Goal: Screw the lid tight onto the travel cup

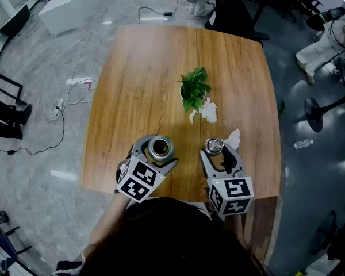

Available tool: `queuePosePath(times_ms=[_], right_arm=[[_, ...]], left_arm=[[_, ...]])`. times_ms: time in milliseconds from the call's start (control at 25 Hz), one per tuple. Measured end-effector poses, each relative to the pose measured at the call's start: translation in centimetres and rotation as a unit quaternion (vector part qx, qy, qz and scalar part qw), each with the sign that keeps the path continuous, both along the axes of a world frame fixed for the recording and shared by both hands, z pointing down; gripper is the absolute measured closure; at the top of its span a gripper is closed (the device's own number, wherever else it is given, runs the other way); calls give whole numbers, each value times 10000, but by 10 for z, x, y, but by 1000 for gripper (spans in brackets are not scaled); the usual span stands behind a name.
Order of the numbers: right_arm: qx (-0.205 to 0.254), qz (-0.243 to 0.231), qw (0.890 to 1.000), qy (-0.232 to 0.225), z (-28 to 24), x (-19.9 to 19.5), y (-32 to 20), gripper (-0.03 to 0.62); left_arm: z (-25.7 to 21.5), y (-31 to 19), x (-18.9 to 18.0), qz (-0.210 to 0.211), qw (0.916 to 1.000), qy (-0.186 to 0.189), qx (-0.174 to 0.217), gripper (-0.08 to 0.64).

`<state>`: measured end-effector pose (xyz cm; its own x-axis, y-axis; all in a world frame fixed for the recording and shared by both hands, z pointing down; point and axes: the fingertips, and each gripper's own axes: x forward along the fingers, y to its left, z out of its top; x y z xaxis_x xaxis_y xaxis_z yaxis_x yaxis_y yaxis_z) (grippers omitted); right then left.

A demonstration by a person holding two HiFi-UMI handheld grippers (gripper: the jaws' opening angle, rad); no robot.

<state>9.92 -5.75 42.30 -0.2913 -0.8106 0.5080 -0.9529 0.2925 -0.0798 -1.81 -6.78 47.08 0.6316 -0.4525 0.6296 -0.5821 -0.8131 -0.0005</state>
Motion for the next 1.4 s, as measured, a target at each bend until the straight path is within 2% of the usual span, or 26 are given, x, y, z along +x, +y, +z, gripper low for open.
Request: queuePosePath(times_ms=[280, 680, 960, 1160, 1400], right_arm=[[2, 42, 10000, -67, 0, 1, 0, 333], [202, -11, 9986, -482, -11, 2, -1, 333], [792, -794, 9906, -784, -50, -22, 3, 333], [1328, -1809, 9688, -1057, -94, -61, 13, 333], [1335, -2365, 9583, -890, -96, -85, 20, 333]], left_arm=[[1, 3, 5, 132, 9999, -35, -47, 172], [2, 4, 11, 319, 9994, -94, -76, 172], [5, 14, 24, 858, 9960, -187, -133, 172], [2, 23, 37, 1369, 9901, -294, -135, 172], [-6, 27, 49, 1656, 9854, -402, -14, 172]])
